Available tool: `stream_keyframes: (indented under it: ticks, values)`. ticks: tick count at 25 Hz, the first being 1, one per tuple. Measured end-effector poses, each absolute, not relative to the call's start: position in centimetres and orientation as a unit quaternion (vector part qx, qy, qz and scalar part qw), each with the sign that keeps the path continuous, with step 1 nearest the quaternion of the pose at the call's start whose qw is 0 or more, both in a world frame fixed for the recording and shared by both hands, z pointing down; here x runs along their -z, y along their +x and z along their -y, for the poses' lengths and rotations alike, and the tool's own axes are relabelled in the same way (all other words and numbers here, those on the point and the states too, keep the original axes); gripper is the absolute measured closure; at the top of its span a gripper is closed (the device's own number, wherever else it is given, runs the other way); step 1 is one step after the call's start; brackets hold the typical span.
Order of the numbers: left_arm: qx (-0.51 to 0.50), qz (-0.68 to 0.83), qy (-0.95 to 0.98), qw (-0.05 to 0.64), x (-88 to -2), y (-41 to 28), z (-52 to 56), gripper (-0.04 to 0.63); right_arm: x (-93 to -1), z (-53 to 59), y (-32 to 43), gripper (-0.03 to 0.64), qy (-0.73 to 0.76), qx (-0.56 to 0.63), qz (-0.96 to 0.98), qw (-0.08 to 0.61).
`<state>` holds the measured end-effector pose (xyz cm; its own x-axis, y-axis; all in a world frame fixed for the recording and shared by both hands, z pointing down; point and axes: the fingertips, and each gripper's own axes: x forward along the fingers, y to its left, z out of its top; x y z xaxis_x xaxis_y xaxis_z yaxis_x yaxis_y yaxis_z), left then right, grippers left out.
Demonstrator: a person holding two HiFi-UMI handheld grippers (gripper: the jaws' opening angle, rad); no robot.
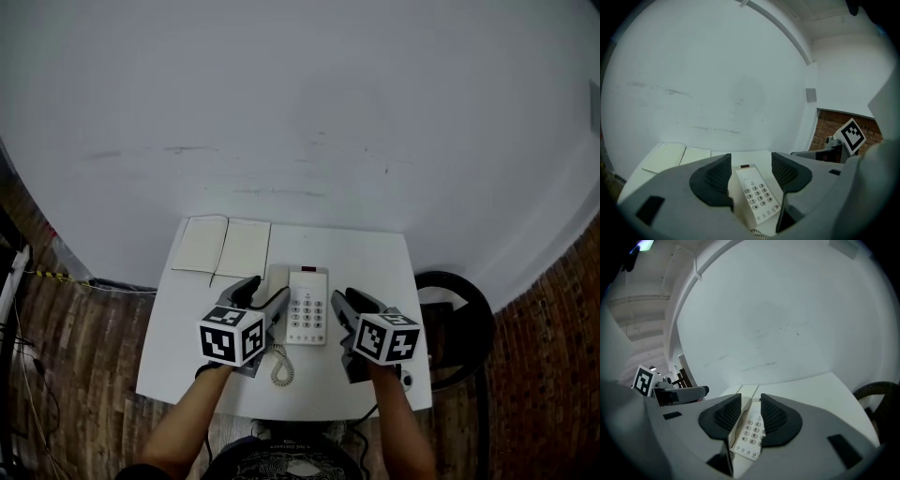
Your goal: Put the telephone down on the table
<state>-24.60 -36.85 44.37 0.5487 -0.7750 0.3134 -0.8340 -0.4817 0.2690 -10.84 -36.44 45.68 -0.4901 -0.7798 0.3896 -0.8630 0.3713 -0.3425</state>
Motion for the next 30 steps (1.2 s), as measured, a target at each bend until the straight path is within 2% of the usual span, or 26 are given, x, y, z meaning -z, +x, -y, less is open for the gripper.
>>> stream_keyframes:
  ticks: [2,5,14,17,30]
  values:
    - [-0.069,0.480,0.857,0.173,-42.5,-25.0,36.5,0.335,-43.8,36.2,-10.7,0.497,0.501,-0.233,0.830,0.075]
    - [-0.056,0.500,0.852,0.144,-39.9,-25.9,35.9,0.402,-41.3,35.5,-10.4,0.509,0.504,-0.202,0.837,0.064]
    - [-0.025,0.549,0.830,0.092,-35.7,-28.7,33.7,0.534,-37.0,33.4,-10.8,0.579,0.513,-0.126,0.848,0.041]
    - [-0.032,0.556,0.826,0.082,-35.7,-29.2,33.3,0.559,-36.7,32.9,-10.9,0.609,0.518,-0.110,0.847,0.044]
    - [-0.039,0.555,0.826,0.088,-36.9,-30.1,32.2,0.584,-37.0,32.0,-11.7,0.615,0.525,-0.105,0.844,0.041]
